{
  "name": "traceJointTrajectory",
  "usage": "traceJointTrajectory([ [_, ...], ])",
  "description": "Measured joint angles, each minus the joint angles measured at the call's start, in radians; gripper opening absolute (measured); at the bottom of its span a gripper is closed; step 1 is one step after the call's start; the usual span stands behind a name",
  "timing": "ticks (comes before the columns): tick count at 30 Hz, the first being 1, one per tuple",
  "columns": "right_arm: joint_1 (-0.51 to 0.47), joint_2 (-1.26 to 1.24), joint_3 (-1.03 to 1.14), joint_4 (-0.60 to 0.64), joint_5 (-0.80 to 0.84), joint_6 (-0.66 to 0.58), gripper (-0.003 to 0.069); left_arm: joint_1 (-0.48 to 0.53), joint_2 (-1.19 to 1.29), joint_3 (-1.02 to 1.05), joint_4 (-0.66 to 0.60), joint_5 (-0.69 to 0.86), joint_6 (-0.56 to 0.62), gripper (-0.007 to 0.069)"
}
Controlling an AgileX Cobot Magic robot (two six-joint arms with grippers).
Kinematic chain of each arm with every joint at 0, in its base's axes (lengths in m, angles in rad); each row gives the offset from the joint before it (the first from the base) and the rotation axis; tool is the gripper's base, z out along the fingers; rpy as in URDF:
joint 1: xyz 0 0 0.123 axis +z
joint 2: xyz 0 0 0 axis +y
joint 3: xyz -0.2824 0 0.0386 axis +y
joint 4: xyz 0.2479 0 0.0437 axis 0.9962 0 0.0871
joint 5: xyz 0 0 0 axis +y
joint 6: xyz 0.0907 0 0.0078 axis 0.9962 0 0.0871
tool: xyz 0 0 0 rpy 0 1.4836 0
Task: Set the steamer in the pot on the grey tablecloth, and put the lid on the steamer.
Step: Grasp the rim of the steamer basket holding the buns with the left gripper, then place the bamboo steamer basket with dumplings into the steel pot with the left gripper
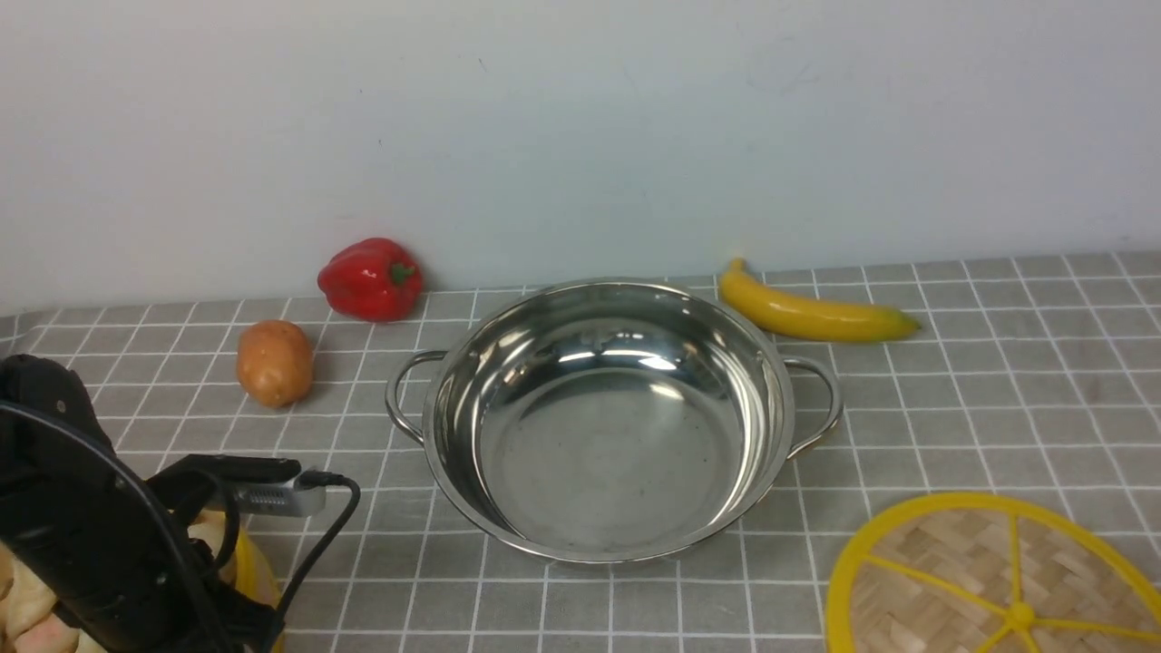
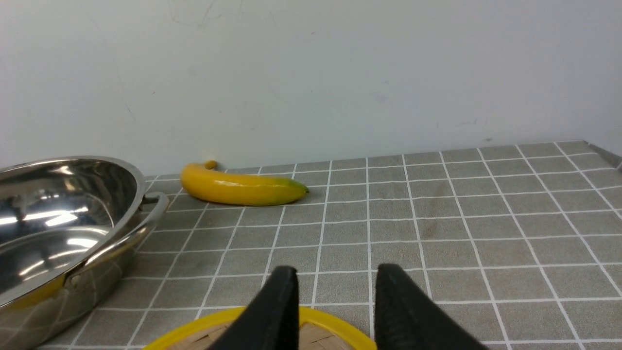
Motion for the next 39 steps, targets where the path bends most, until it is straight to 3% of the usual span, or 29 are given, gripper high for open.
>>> traceJointTrajectory([
  [6,0.0,0.0,0.0,0.0,0.0,0.0,0.0243,0.0,0.0,-0.023,0.011,0.037,-0.002,0.0035],
  [16,0.0,0.0,0.0,0.0,0.0,0.0,0.0243,-0.061,-0.095,-0.243,-0.001,0.27,-0.009,0.003],
  [19,0.0,0.0,0.0,0.0,0.0,0.0,0.0243,-0.113,-0.115,-0.354,-0.004,0.268,-0.018,0.003],
  [28,0.0,0.0,0.0,0.0,0.0,0.0,0.0243,-0.405,-0.101,-0.653,0.019,0.271,-0.059,0.003],
  [34,0.0,0.0,0.0,0.0,0.0,0.0,0.0243,-0.604,0.013,-0.769,0.053,0.283,0.038,0.003],
  [39,0.0,0.0,0.0,0.0,0.0,0.0,0.0243,-0.66,0.11,-0.809,0.135,0.293,0.17,0.003],
])
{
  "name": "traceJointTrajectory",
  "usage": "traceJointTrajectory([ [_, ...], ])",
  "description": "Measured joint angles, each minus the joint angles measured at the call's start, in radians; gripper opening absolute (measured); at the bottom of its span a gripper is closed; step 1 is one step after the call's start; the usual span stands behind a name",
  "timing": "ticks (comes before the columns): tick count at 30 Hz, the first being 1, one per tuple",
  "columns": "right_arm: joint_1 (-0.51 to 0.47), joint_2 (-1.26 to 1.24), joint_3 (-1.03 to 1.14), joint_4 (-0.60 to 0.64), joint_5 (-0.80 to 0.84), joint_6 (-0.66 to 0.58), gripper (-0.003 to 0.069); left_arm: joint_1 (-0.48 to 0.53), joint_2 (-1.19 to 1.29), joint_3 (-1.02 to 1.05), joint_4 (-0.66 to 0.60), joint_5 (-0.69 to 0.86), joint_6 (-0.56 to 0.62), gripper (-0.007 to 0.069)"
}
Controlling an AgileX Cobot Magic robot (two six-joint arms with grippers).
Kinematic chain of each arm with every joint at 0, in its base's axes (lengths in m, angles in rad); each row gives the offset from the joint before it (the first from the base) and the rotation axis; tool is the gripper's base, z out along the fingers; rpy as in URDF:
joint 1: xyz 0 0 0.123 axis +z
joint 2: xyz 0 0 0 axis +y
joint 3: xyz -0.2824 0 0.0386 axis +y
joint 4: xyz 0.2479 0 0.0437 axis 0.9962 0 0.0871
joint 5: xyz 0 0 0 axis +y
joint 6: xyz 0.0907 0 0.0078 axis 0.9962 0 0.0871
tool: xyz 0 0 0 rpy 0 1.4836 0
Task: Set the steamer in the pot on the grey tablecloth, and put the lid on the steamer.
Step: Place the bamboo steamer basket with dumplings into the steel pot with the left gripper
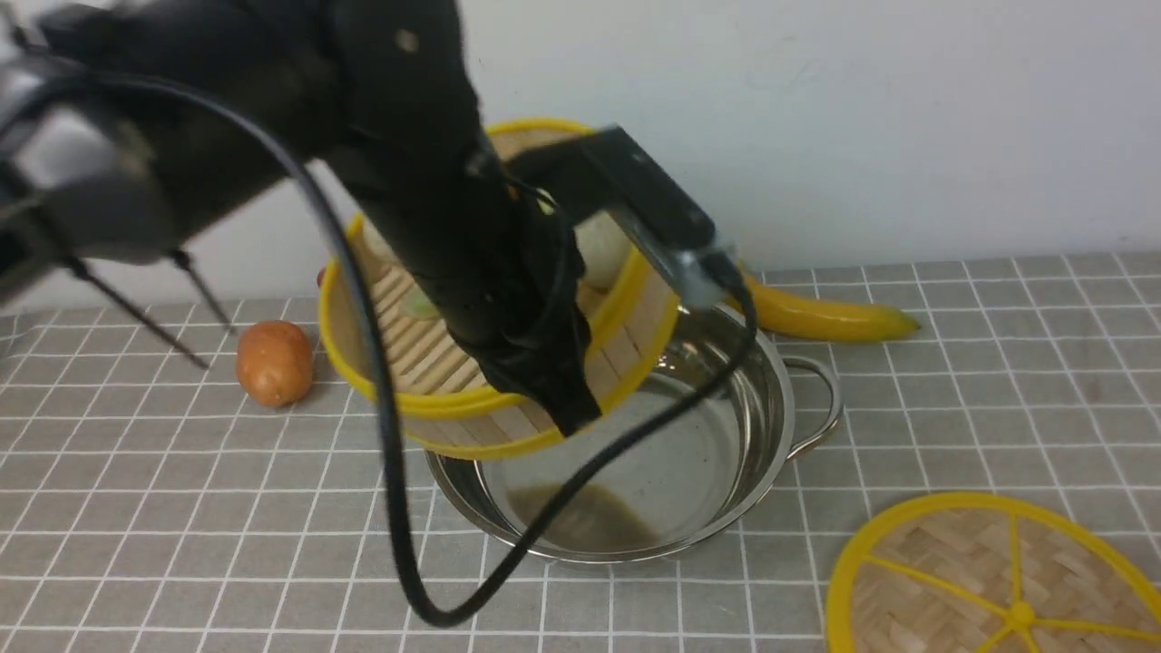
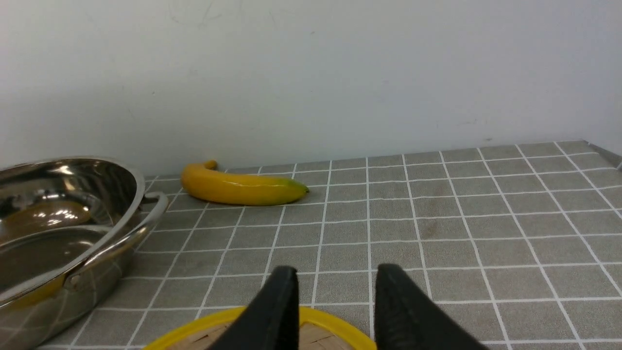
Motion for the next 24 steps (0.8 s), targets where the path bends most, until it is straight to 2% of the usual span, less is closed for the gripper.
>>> traceJointTrajectory([
  [3,0.0,0.0,0.0,0.0,0.0,0.0,0.0243,-0.003,0.053,-0.004,0.03,-0.001,0.12,0.003],
  [8,0.0,0.0,0.0,0.0,0.0,0.0,0.0243,-0.003,0.101,-0.006,0.012,-0.001,0.229,0.003],
  [17,0.0,0.0,0.0,0.0,0.0,0.0,0.0243,-0.014,0.162,-0.011,-0.046,-0.004,0.306,0.0031],
  [24,0.0,0.0,0.0,0.0,0.0,0.0,0.0243,-0.014,0.239,-0.011,-0.047,-0.038,0.315,0.0031],
])
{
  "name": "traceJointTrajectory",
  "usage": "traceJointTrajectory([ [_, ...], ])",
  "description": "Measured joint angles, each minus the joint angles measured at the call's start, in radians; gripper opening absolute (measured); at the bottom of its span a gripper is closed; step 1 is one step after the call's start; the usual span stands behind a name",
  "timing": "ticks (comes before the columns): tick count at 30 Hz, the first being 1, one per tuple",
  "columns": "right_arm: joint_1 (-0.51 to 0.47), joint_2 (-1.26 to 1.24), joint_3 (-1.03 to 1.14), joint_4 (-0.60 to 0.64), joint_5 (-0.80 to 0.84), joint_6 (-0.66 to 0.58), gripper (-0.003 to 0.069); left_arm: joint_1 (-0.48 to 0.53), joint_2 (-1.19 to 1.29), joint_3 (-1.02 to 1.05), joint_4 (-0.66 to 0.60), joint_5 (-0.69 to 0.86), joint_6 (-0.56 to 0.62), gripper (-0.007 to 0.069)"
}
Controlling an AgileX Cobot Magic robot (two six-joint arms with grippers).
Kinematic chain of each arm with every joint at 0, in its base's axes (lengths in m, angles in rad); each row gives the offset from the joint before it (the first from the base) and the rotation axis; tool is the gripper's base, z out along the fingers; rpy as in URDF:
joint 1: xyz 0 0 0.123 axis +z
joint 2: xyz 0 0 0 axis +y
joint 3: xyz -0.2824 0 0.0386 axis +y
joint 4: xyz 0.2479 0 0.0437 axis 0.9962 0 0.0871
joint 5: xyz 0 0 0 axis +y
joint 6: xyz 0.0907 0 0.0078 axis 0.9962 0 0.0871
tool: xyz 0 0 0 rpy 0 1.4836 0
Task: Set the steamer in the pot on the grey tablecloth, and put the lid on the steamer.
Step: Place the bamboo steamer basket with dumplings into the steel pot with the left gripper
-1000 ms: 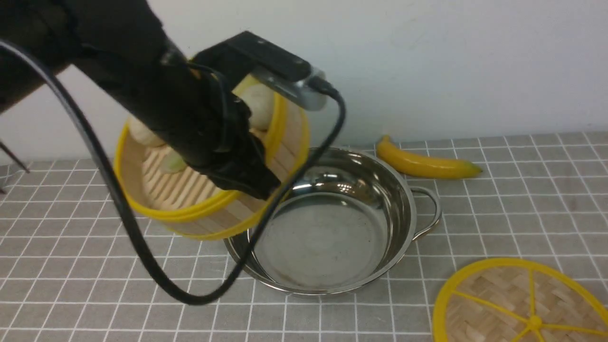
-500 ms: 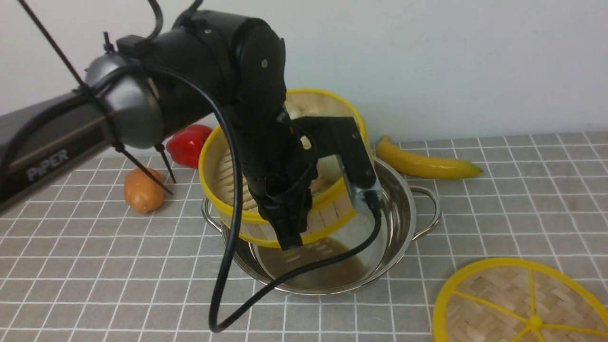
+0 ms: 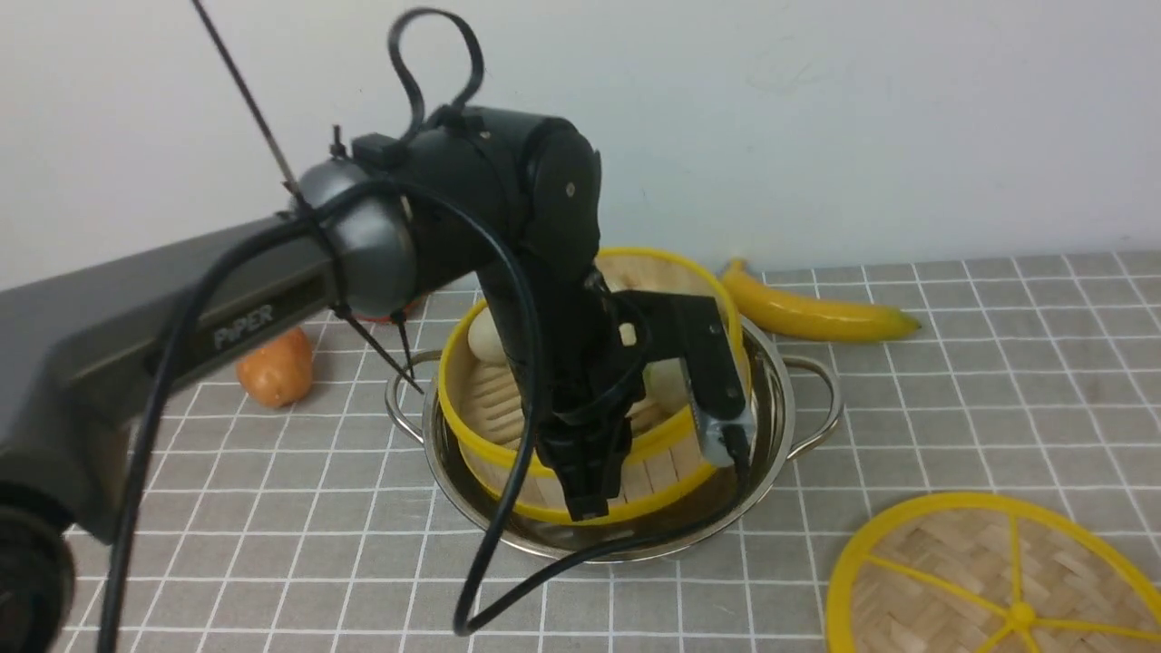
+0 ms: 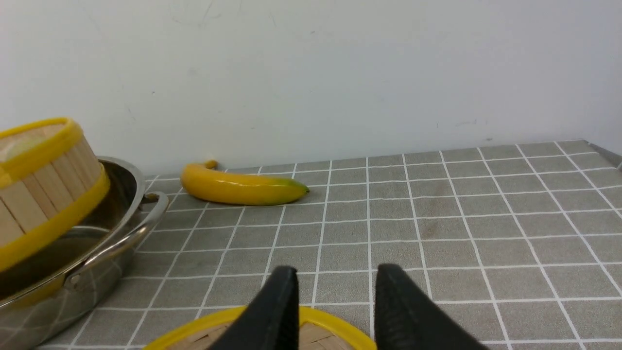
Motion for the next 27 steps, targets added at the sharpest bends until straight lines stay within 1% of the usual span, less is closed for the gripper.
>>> traceJointTrajectory([
  [6,0.0,0.0,0.0,0.0,0.0,0.0,0.0243,0.0,0.034,0.0,0.001,-0.046,0.003,0.0031],
  [13,0.0,0.0,0.0,0.0,0.0,0.0,0.0243,0.0,0.047,0.0,-0.008,-0.064,0.003,0.0033],
  [17,0.0,0.0,0.0,0.0,0.0,0.0,0.0243,0.0,0.047,0.0,-0.011,-0.067,0.003,0.0055],
  [21,0.0,0.0,0.0,0.0,0.0,0.0,0.0243,-0.002,0.045,-0.004,-0.013,-0.068,0.004,0.0149],
  [22,0.0,0.0,0.0,0.0,0.0,0.0,0.0243,-0.002,0.045,-0.004,-0.013,-0.068,0.004,0.0155],
  [24,0.0,0.0,0.0,0.0,0.0,0.0,0.0243,-0.003,0.045,-0.004,-0.007,-0.067,0.004,0.0248],
  [25,0.0,0.0,0.0,0.0,0.0,0.0,0.0243,-0.003,0.045,-0.004,-0.007,-0.067,0.004,0.0255],
  [27,0.0,0.0,0.0,0.0,0.0,0.0,0.0243,-0.003,0.045,-0.008,-0.004,-0.063,0.004,0.0348],
])
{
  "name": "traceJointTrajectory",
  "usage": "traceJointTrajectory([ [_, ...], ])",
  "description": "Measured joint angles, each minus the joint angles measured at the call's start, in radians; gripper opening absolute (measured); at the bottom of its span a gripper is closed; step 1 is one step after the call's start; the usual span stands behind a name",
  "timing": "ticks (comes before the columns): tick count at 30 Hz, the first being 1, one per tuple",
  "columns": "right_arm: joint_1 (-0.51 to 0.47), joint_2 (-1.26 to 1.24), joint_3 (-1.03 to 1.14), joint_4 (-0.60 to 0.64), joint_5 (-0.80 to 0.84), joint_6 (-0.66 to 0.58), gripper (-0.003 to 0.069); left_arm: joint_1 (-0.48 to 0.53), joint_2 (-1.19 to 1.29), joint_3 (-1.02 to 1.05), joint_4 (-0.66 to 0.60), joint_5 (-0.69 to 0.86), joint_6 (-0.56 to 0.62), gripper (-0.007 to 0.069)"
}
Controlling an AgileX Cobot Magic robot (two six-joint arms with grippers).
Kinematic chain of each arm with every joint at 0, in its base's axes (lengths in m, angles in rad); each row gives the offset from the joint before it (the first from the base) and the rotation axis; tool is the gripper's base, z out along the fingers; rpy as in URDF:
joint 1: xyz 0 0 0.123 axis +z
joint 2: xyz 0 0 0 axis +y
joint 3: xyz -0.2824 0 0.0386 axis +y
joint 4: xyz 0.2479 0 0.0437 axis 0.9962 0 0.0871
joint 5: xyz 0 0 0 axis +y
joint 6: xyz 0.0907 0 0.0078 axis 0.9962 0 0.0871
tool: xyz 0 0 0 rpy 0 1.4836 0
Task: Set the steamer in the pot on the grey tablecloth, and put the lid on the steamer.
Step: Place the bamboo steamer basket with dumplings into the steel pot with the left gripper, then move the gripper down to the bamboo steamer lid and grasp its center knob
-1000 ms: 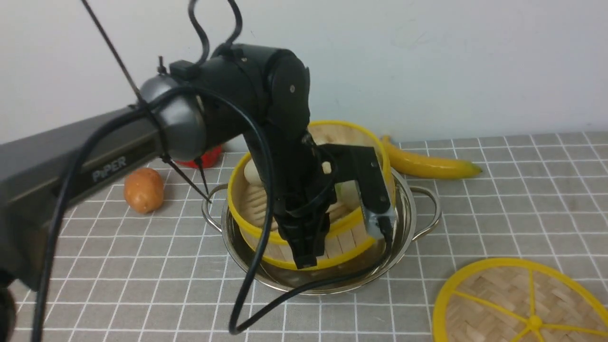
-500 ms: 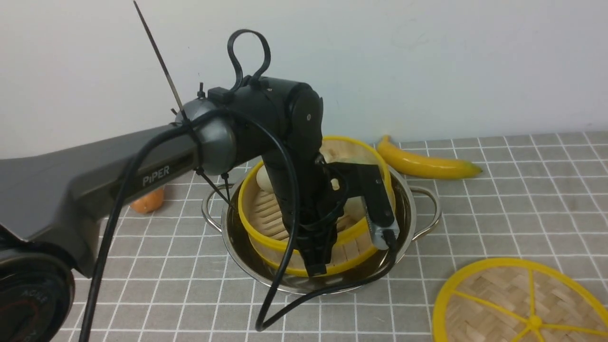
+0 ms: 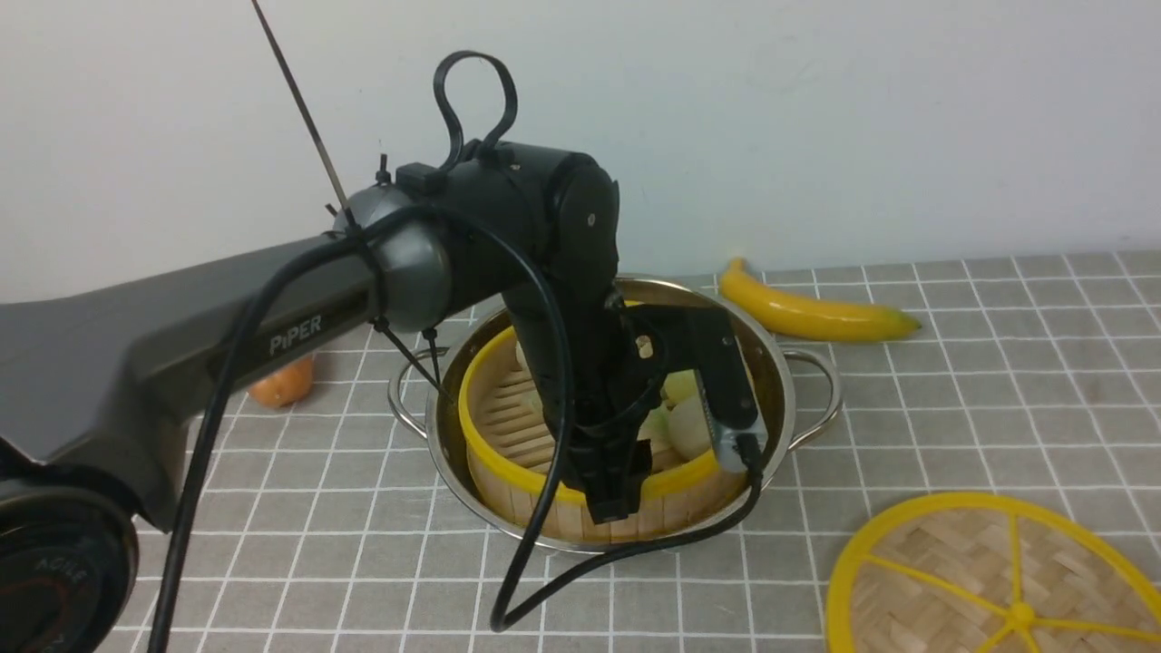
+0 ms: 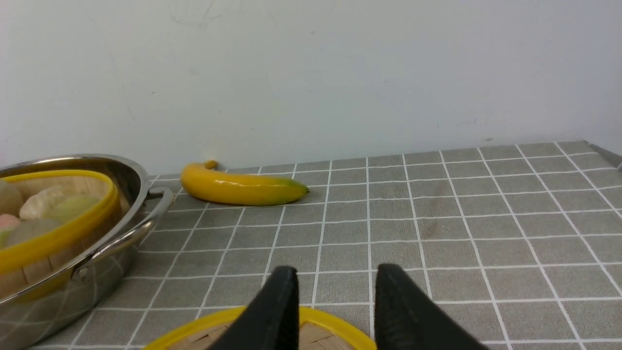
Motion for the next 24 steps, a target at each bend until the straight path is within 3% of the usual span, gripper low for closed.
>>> traceJointTrajectory([
  [6,0.0,0.0,0.0,0.0,0.0,0.0,0.0243,0.0,0.0,-0.043,0.017,0.042,-0.026,0.0472],
  [12,0.0,0.0,0.0,0.0,0.0,0.0,0.0243,0.0,-0.002,-0.16,0.051,0.055,-0.098,0.0492],
  [21,0.0,0.0,0.0,0.0,0.0,0.0,0.0243,0.005,-0.142,-0.301,0.271,0.057,-0.38,0.0492],
  [24,0.0,0.0,0.0,0.0,0.0,0.0,0.0243,0.018,-0.24,-0.302,0.376,0.06,-0.58,0.0492],
])
